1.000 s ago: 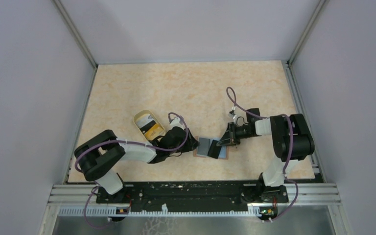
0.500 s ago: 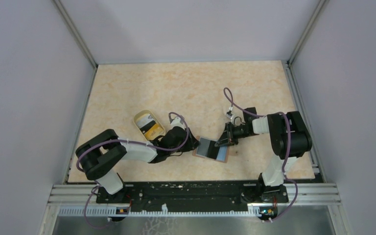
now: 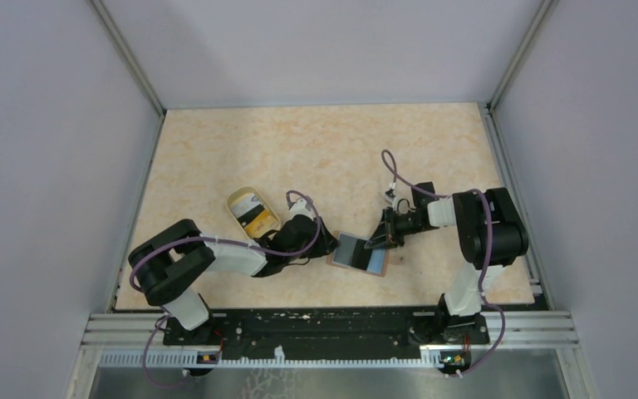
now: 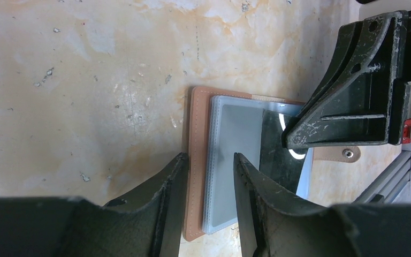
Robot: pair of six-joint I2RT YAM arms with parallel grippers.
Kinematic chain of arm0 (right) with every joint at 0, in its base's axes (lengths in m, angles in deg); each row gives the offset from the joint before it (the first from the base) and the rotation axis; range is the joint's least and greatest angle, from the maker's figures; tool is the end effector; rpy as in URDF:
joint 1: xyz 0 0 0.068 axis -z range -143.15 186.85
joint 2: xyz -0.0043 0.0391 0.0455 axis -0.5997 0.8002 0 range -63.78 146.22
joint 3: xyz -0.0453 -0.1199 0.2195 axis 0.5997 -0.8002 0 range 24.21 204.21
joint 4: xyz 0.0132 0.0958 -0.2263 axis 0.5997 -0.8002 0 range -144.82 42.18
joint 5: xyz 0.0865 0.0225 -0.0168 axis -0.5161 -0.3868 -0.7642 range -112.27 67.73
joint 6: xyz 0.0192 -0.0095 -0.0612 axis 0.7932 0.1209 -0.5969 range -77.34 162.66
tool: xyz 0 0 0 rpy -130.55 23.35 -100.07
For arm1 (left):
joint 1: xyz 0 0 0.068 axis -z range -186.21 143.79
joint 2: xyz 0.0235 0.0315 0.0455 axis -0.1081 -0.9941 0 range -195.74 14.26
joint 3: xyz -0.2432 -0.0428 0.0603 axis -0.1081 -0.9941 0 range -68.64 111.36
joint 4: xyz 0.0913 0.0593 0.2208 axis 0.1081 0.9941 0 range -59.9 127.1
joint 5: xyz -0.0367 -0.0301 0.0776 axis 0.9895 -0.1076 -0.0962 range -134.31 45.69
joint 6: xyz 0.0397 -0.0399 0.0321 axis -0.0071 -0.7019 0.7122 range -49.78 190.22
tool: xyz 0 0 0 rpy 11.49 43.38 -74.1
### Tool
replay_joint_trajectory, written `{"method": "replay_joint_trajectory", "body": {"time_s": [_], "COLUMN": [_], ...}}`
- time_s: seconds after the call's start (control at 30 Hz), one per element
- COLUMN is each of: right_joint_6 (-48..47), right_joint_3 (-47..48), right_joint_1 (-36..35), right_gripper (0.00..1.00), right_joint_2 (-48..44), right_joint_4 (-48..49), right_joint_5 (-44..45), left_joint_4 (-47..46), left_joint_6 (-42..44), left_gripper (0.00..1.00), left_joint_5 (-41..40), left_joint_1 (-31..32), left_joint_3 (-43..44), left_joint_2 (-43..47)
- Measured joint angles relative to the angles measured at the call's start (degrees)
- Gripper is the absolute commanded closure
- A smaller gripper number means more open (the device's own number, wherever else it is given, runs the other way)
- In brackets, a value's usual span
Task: Put the credit cards into the card holder
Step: Insert the credit card into the card holder.
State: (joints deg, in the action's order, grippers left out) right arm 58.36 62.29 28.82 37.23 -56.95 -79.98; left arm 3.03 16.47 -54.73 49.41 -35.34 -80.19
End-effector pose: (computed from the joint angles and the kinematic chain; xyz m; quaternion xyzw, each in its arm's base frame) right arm 0.2468 0.0780 0.0814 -0.0173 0.8682 0.4946 0.0356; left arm 0.1794 -0.2461 0.1168 -0.0283 0.8802 -0.3347 0.3354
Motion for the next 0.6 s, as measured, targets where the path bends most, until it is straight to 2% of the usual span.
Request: {"method": "replay_joint_trajectory", "body": {"time_s": [0.4,0.6], "right_joint_6": [1.5,1.0], "right_joint_3": [2.6,4.0], "right_joint_1": [-1.1,-1.3], "right_gripper": [1.00,0.91], "right_joint_2": [3.3,4.9], "right_joint_4": [0.1,-0.8], "right_joint_5": [-1.4,-2.3], "left_joint_4": [-0.4,-0.2], "left_joint_6": [0.1,1.3], "left_gripper": [0.54,0.44], "left_joint_5": [0.5,0.5], "left_joint_1": [0.0,0.0], "left_joint_3": [0.0,0.1], "left_joint_2": [-0.2,0.2]}}
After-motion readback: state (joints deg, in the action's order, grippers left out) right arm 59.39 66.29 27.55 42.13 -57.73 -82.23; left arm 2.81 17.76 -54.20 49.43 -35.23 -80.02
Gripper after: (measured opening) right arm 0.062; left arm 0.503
